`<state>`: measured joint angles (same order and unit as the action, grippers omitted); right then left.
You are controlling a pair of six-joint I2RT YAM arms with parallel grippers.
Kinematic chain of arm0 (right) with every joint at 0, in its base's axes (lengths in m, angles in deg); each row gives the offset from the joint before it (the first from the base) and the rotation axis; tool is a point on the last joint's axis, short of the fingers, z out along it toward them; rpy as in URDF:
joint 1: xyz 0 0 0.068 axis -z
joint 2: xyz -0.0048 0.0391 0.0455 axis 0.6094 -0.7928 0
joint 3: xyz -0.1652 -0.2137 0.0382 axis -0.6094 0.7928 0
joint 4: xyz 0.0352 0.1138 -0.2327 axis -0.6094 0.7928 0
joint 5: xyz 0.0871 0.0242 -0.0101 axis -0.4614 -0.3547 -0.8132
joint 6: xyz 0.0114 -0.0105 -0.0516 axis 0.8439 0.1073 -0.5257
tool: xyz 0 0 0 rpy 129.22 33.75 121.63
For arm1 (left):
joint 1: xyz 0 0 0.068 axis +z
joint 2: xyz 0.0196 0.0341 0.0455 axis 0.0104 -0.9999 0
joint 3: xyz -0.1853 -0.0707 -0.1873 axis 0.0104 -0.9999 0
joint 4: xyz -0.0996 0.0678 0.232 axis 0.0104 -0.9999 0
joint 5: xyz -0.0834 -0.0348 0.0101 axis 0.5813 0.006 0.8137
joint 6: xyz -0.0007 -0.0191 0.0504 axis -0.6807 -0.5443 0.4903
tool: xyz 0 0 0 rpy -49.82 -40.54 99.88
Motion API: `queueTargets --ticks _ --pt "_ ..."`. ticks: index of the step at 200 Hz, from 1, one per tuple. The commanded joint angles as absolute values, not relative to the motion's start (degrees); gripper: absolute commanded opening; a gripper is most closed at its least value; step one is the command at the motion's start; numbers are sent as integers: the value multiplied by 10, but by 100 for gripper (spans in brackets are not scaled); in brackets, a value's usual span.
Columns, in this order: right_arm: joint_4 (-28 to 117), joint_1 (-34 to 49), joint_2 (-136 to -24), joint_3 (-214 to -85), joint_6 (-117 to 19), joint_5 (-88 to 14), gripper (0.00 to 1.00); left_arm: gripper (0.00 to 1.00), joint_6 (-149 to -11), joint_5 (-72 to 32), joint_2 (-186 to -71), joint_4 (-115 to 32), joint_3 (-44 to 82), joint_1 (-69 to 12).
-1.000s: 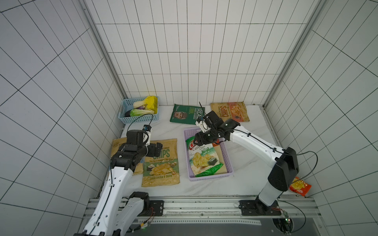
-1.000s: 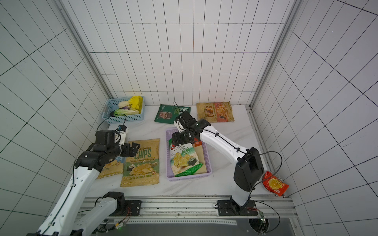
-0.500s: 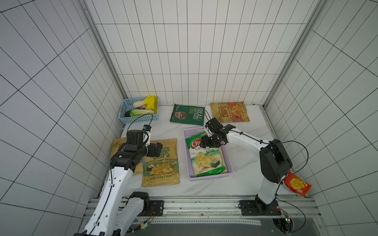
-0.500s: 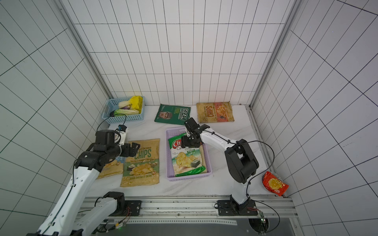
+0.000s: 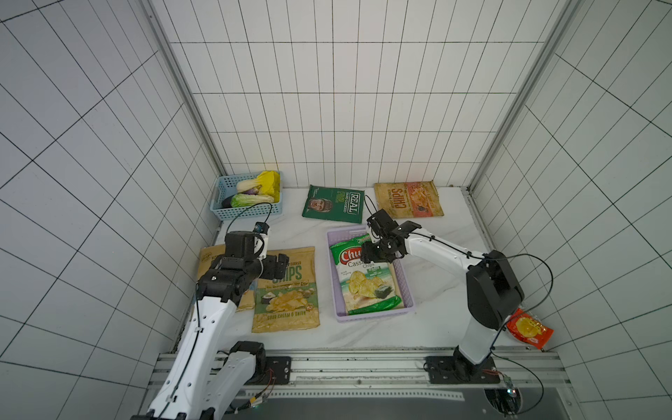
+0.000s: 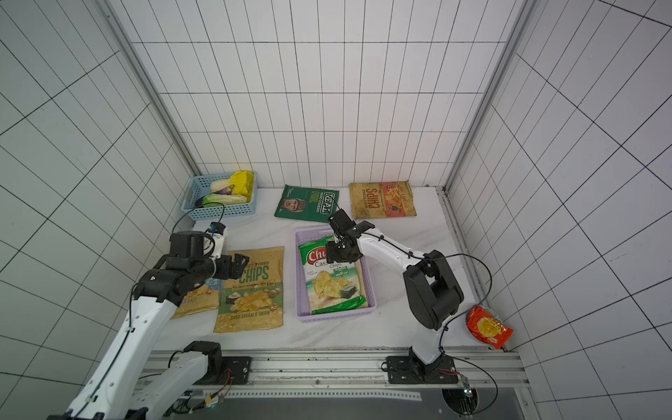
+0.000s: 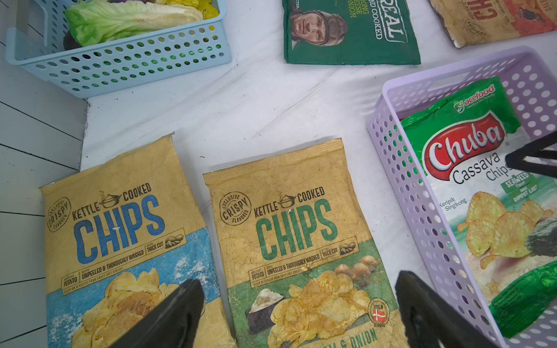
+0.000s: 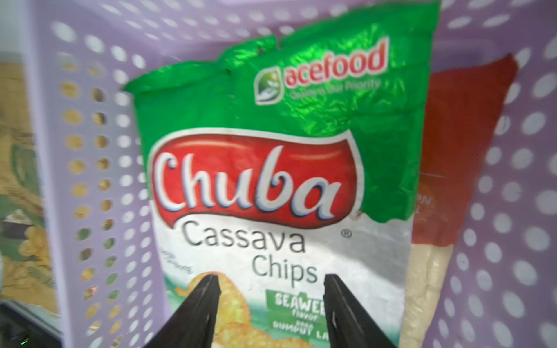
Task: Put the potato chips into the basket
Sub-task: Place the potato chip in the basket.
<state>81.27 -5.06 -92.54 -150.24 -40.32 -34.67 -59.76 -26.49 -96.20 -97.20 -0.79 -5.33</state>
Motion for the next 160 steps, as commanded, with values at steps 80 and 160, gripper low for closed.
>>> queueTargets --ticks 80,160 --pt "740 -50 -985 -1487 -391 -346 54 98 -595 -270 -967 -956 -12 -54" --pt "775 -74 -822 -1484 -407 -310 54 98 -596 -303 -968 -948 -11 -54"
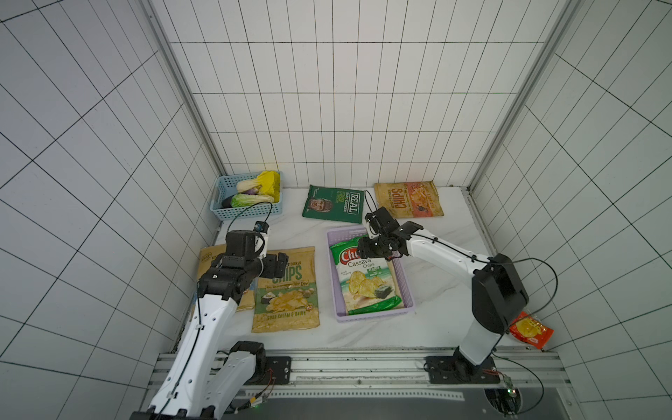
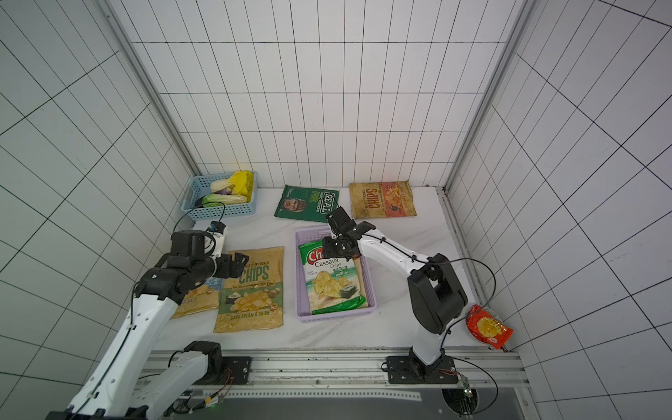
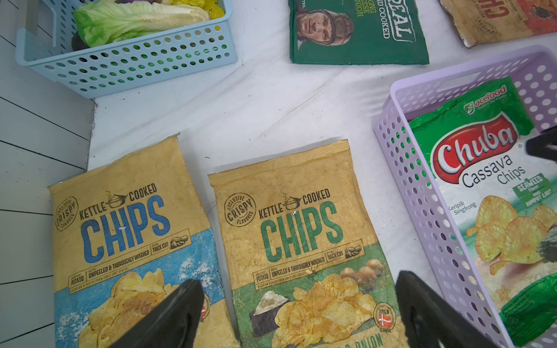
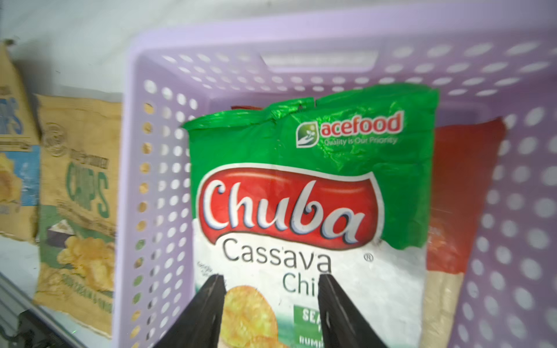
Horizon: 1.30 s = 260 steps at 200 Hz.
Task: Put the potato chips into the basket
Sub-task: Place the potato chip in the basket, then pick up the potato chip from the center of the board.
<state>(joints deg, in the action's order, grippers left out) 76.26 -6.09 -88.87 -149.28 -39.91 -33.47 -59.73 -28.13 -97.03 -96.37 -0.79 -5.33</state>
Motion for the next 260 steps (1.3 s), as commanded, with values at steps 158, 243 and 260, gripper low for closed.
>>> queueTargets --ticks 158,243,260 --pt "723 -87 -706 -1332 -399 -295 54 89 -520 -305 -1301 -990 90 13" --pt "694 -87 -668 -1289 -412 -302 55 70 -532 -290 -1391 -945 95 41" --pt "694 -87 -666 -1286 -414 -299 55 70 -535 -295 -1408 -931 99 41"
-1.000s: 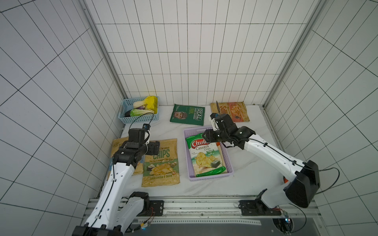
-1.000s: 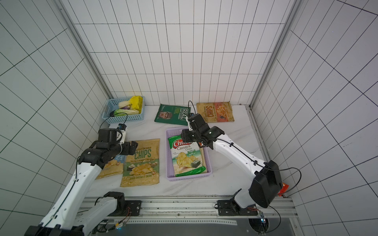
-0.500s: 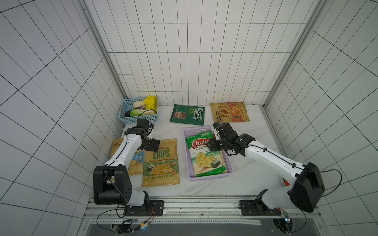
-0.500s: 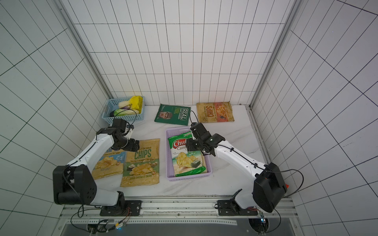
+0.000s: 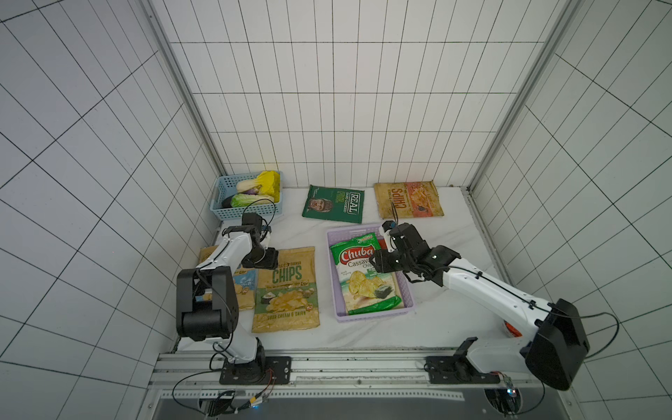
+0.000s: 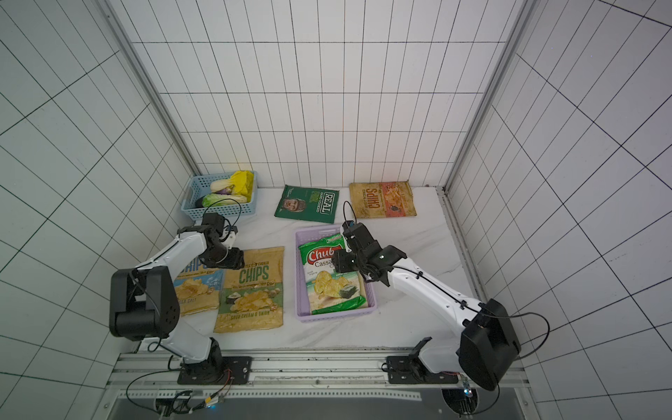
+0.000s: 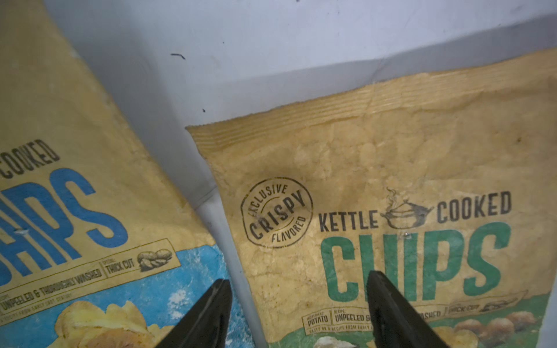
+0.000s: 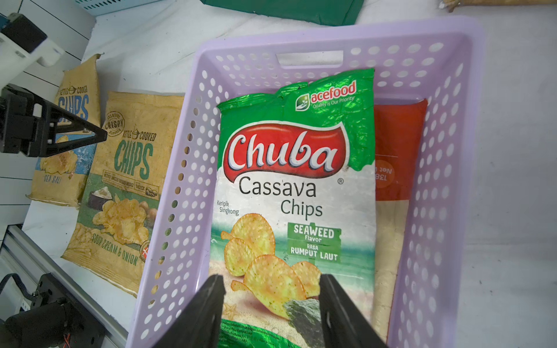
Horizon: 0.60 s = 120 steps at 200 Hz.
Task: Put the potato chips into the basket
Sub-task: Pick up the potato chip from the center of the board.
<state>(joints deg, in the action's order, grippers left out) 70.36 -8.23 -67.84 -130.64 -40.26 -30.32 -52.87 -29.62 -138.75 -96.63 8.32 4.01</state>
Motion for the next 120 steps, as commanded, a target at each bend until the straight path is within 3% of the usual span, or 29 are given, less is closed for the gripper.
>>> queueTargets --ticks 1,87,120 --pt "694 -87 -666 -1286 -414 -299 55 70 -535 -295 -1409 -931 99 41" --pt "689 -86 -673 -1282 -417 -298 54 70 -550 -338 -1474 -898 117 44" --pt "689 -87 -674 -1281 -418 -297 54 75 -551 -357 -1488 -895 118 45"
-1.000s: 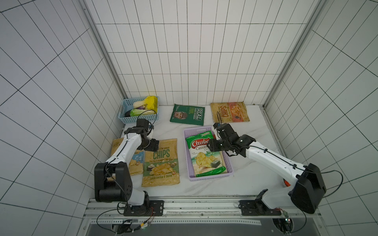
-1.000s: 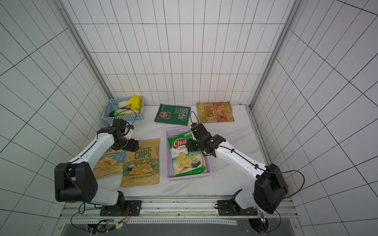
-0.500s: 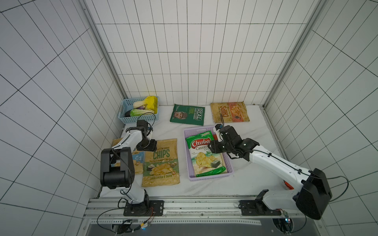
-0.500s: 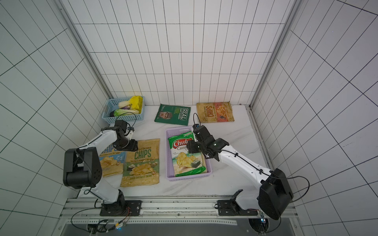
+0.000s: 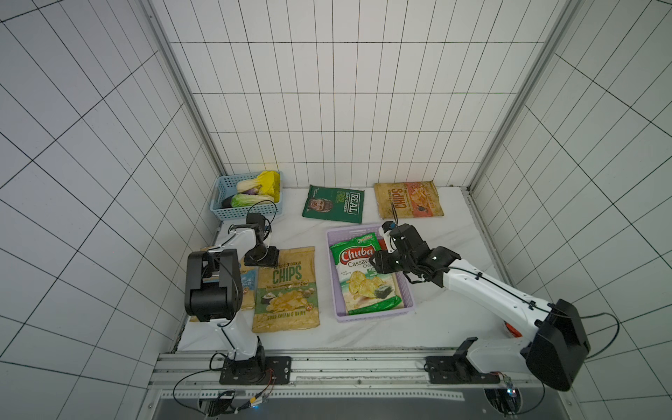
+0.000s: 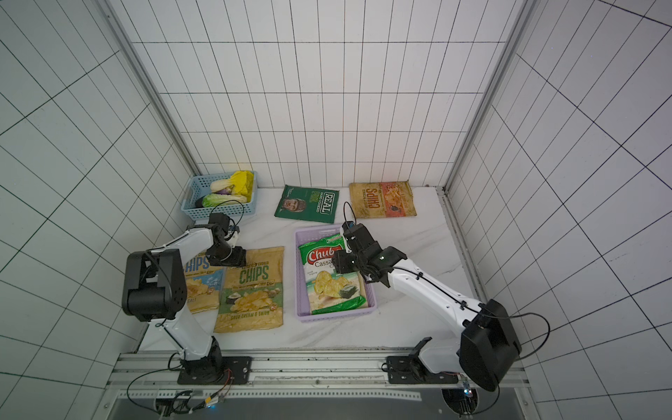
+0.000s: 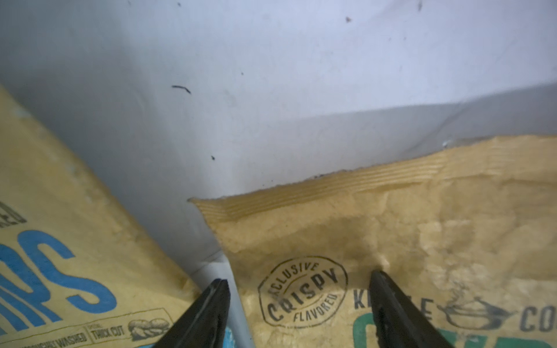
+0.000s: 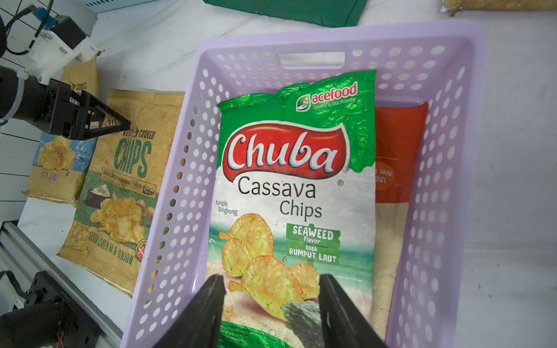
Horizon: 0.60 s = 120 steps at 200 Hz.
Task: Put the potato chips into the basket
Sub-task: Pick up the potato chip from the center of the board.
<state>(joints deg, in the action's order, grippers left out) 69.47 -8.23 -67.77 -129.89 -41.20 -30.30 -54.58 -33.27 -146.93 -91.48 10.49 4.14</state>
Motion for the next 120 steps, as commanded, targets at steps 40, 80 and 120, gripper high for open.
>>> queueTargets --ticks 40,80,120 --pt "689 -86 -674 -1283 -418 -295 54 76 -540 -314 -1498 -912 119 46" --pt "698 -86 -661 -1288 -418 -287 54 69 -531 -275 -1523 -933 125 46" --pt "706 -86 -651 -1291 -420 -281 54 54 -530 -245 -1522 -942 126 46"
